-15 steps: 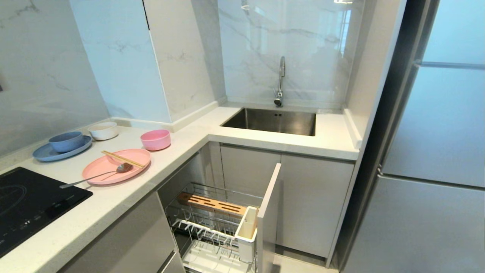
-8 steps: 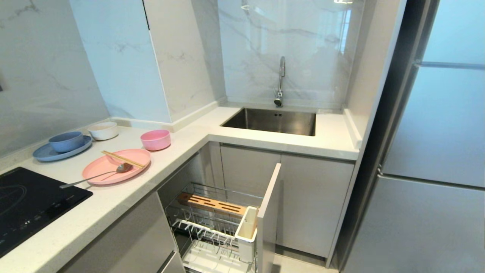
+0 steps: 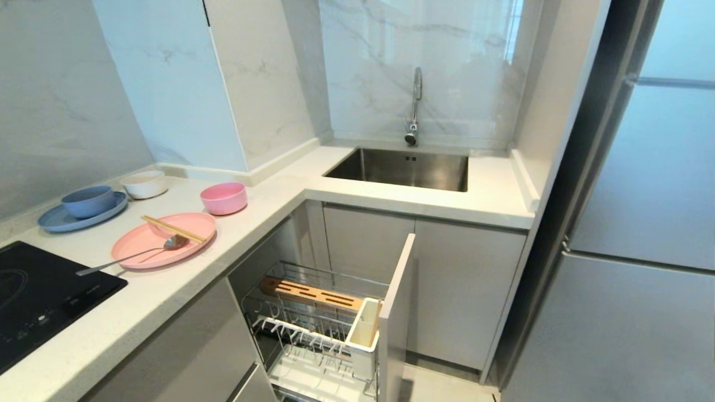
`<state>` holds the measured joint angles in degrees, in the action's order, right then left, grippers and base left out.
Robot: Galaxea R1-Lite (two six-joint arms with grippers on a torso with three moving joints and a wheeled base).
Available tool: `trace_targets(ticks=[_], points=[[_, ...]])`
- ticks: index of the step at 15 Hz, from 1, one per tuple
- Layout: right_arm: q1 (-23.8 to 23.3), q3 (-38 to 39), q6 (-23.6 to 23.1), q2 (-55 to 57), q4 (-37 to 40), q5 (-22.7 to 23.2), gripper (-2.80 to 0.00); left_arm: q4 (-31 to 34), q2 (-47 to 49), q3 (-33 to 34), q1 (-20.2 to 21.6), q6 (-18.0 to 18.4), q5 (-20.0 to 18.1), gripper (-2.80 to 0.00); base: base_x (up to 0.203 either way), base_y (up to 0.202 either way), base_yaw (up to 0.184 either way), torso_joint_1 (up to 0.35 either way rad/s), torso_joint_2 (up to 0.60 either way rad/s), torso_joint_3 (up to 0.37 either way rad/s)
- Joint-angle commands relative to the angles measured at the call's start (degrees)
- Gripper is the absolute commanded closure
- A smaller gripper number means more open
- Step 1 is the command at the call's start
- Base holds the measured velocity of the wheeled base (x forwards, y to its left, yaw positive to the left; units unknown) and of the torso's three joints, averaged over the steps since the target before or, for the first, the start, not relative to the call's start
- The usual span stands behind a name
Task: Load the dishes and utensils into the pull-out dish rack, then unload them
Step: Pick up the bowl and place it in the cupboard
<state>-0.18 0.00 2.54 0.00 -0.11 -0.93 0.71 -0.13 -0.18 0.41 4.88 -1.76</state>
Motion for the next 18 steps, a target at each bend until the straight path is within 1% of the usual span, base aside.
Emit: trace_targets(ticks=[1,18], points=[[0.01,0.0,0.01,0.03,-0.05,0.01,0.0,0.0,-0.04,0.01,0.02,0.04,0.0,0.0,0.0,0.0,0.0,0.002,0.0,-0.188],[0.01,0.0,0.01,0.01,-0.05,-0.02,0.0,0.0,-0.04,0.01,0.02,0.3,-0.09,0.0,0.0,0.0,0.0,0.006,0.0,-0.199]])
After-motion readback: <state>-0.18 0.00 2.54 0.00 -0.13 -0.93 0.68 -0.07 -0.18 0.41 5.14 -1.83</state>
